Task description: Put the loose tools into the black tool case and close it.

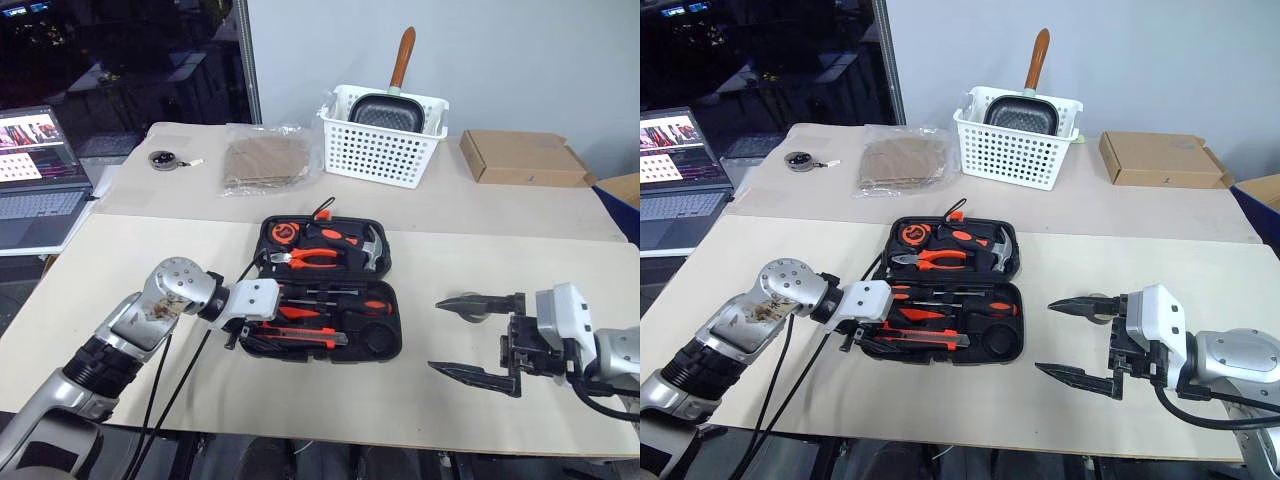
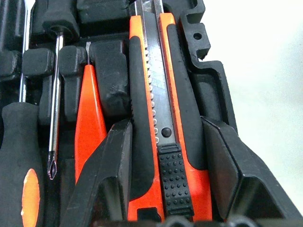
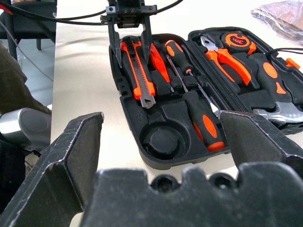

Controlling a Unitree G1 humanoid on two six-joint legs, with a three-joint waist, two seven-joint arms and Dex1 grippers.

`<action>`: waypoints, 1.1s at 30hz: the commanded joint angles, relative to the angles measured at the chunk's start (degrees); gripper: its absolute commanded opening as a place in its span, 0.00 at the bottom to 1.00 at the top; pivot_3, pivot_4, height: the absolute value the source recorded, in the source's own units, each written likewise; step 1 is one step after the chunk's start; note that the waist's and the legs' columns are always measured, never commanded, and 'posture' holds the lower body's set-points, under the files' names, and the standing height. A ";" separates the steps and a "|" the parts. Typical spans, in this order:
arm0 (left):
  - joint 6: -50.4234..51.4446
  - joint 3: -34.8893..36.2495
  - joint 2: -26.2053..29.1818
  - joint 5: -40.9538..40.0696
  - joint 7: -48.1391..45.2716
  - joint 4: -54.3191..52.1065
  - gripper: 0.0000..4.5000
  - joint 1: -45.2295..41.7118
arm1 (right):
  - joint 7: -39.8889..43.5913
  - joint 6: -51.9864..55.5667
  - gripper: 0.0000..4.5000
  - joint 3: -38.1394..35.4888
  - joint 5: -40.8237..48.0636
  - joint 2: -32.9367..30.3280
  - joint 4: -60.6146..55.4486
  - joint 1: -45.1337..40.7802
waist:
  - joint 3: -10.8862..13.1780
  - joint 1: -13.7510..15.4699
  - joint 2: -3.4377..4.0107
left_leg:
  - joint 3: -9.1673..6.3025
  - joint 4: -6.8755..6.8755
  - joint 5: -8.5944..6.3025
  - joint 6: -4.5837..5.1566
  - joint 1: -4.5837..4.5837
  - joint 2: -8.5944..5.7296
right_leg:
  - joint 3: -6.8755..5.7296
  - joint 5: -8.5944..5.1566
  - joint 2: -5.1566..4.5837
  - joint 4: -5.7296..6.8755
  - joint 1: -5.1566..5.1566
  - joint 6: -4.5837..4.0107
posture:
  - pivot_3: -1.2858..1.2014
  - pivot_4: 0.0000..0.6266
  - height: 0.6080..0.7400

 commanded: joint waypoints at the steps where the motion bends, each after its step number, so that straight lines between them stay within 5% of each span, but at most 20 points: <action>1: 2.82 -1.56 -1.97 0.95 0.04 -1.69 0.39 0.21 | -1.25 -0.33 1.00 -1.30 0.61 0.03 -2.91 0.52 | -0.02 0.10 0.03 | 0.00 0.01 0.00 0.00 0.00 0.00 | 0.00 0.00 0.00 0.00 0.00 0.00 | 0.52 0.24 1.00; 12: 8.91 -2.86 -4.48 4.18 1.13 -3.91 0.39 -0.07 | -3.06 0.19 1.00 -0.15 0.92 -0.12 -3.83 0.07 | -0.05 0.24 0.09 | -0.03 0.18 -0.03 0.05 0.09 -0.02 | -0.02 0.01 -0.02 -0.03 0.24 0.12 | 0.52 0.24 1.00; 14: 8.10 -2.71 -4.09 4.48 0.75 -3.57 0.60 0.34 | -3.18 0.20 1.00 0.04 0.93 -0.16 -3.86 -0.10 | -0.05 0.23 0.09 | -0.04 0.18 -0.04 0.07 0.18 -0.02 | -0.03 0.00 -0.02 -0.05 0.35 0.13 | 0.52 0.24 1.00; 19: 7.47 1.76 -3.53 2.52 2.10 -5.27 0.96 1.46 | -3.25 0.07 1.00 0.34 0.86 -0.20 -3.68 -0.37 | -0.06 -0.27 0.10 | -0.04 0.18 -0.13 0.20 0.31 0.01 | -0.01 -0.01 -0.01 -0.10 0.49 0.14 | 0.52 0.24 1.00; 24: 16.37 14.53 -4.42 -10.87 3.67 -10.08 0.99 3.17 | -3.41 -0.44 1.00 0.58 0.43 0.09 -3.31 -0.21 | -0.04 -0.47 0.08 | -0.04 0.18 -0.15 0.23 0.18 0.08 | 0.00 -0.04 -0.04 -0.06 0.34 0.14 | 0.52 0.24 1.00; 27: 18.44 16.26 -6.95 -13.05 8.13 -12.06 0.83 5.21 | -3.57 -0.70 1.00 0.96 0.23 0.38 -2.96 -0.41 | -0.05 -0.23 0.09 | -0.07 0.23 -0.14 0.22 0.11 0.07 | -0.03 -0.04 -0.11 0.01 0.28 0.16 | 0.52 0.24 1.00; 33: 12.87 12.82 -13.50 -9.02 15.18 -10.87 0.36 10.26 | -3.72 -0.64 1.00 1.57 0.29 0.57 -2.61 -1.24 | -0.05 -0.01 0.09 | -0.06 0.24 -0.15 0.23 0.43 0.00 | -0.02 -0.03 -0.17 -0.12 0.69 0.26 | 0.52 0.24 1.00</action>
